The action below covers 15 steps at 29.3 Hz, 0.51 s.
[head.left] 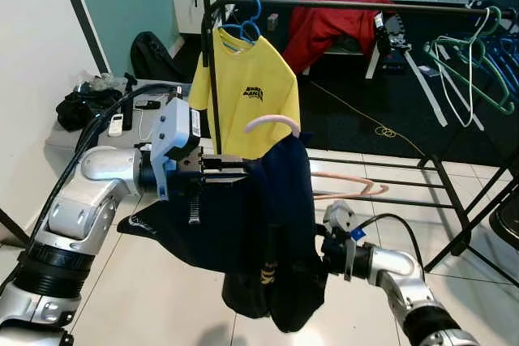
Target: Hang hanger
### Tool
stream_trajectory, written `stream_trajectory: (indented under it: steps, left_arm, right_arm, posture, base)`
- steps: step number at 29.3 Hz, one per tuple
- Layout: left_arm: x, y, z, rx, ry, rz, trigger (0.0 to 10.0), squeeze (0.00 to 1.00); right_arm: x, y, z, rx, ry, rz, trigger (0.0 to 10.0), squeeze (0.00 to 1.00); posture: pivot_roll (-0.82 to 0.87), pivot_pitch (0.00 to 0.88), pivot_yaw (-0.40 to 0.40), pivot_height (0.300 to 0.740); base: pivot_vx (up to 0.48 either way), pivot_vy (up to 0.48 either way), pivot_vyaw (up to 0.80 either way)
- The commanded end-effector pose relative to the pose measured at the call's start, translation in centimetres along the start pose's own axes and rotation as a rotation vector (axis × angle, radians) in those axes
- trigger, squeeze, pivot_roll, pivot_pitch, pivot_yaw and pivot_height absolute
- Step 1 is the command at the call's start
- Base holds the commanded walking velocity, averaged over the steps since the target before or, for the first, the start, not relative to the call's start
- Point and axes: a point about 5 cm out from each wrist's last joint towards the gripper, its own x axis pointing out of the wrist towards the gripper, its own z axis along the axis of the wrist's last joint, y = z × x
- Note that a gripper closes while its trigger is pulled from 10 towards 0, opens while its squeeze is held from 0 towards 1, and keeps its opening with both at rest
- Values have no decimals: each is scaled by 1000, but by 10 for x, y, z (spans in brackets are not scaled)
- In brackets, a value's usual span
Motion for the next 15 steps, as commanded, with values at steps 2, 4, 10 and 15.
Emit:
stream_trajectory:
  steps: [2,4,10,15]
  left_arm:
    - [1,-3,4,6,-14,-25,0,0]
    - [1,-3,4,4,-10,-25,0,0]
    - [0,-3,2,1,6,-13,0,0]
    - [-3,-3,1,-4,24,-5,0,0]
  right_arm:
    - [2,0,1,-14,-3,4,10000,0]
    - [4,-1,5,-28,-13,9,10000,0]
    - [7,0,10,-21,-55,21,4784,0]
    - [7,0,13,1,-80,41,0,0]
  posture:
    - [-20,80,4,740]
    - [-20,84,2,740]
    - [-17,92,0,740]
    - [-14,96,2,740]
  base:
    - [0,0,0]
    - [0,0,0]
    - [0,0,0]
    - [0,0,0]
